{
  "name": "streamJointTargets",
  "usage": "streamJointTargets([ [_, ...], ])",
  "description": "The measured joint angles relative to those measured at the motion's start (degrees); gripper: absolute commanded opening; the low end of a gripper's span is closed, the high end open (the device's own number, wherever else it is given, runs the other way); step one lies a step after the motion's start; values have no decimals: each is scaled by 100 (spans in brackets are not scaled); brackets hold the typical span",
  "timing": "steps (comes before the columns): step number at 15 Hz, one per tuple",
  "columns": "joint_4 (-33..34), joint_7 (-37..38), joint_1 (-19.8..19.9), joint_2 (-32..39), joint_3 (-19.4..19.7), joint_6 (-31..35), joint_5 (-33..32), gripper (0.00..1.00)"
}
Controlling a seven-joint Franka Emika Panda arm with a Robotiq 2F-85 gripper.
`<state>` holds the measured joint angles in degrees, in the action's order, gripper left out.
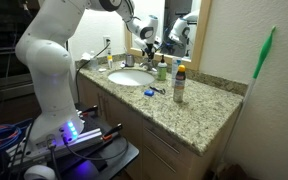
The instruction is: Open the tap
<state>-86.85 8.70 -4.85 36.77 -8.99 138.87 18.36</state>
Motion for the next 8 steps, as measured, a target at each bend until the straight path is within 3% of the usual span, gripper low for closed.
streamJointTargets([
  [3,0,0,0,0,0,0,0,100],
  [6,95,170,-37,-156,32,-950,-138,100],
  [8,161,145,-19,-105,14,-1079,-111,100],
])
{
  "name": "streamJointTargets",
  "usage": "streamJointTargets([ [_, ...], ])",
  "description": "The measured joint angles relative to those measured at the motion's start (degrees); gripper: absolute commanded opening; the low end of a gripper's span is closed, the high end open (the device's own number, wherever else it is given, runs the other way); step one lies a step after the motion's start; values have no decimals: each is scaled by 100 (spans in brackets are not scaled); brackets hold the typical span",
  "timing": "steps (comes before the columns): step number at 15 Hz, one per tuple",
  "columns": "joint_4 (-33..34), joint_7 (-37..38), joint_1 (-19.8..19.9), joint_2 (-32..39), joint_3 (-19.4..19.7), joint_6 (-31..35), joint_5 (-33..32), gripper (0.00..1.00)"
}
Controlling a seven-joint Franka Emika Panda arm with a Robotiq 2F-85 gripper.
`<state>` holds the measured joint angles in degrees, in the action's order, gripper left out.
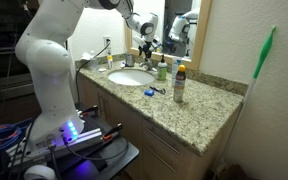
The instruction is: Open the tap
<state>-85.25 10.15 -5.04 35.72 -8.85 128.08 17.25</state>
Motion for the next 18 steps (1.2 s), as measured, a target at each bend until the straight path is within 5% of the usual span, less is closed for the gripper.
streamJointTargets([
  [3,46,-19,11,96,-2,0,0,100],
  [4,47,-17,2,99,4,1,0,75],
  [5,47,11,-25,94,35,16,-66,74],
  [15,51,693,-558,-105,479,300,-1098,5],
  [18,66,695,-556,-102,474,237,-1075,7],
])
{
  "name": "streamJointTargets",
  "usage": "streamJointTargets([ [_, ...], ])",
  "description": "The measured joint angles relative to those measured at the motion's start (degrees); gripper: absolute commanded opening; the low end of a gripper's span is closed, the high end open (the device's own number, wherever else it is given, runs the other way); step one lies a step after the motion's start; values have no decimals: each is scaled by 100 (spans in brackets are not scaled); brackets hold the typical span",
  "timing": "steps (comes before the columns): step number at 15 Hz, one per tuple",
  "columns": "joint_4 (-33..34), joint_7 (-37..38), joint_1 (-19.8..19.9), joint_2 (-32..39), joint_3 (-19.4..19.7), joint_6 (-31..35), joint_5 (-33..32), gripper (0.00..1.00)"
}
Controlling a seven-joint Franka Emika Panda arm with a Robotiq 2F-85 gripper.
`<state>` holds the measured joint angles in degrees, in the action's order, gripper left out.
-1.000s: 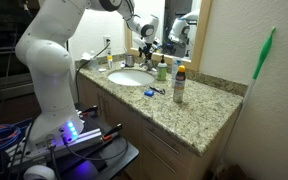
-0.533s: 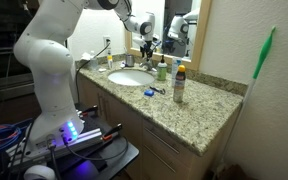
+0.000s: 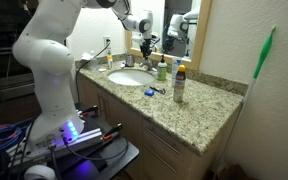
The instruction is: Open the tap
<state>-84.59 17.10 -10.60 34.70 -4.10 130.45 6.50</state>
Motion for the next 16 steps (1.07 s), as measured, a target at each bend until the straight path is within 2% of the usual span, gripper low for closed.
streamJointTargets([
  [3,0,-59,67,1,-23,-2,255,7],
  [8,-124,-649,504,-70,-284,104,1232,7],
  [12,-468,-853,731,-483,-421,205,1833,7],
  [13,-560,-869,778,-691,-460,207,2019,20],
  [14,-654,-873,800,-908,-477,206,2156,51],
  [15,-748,-873,801,-1110,-477,204,2176,47],
  [16,-861,-873,791,-1307,-472,204,2126,48],
])
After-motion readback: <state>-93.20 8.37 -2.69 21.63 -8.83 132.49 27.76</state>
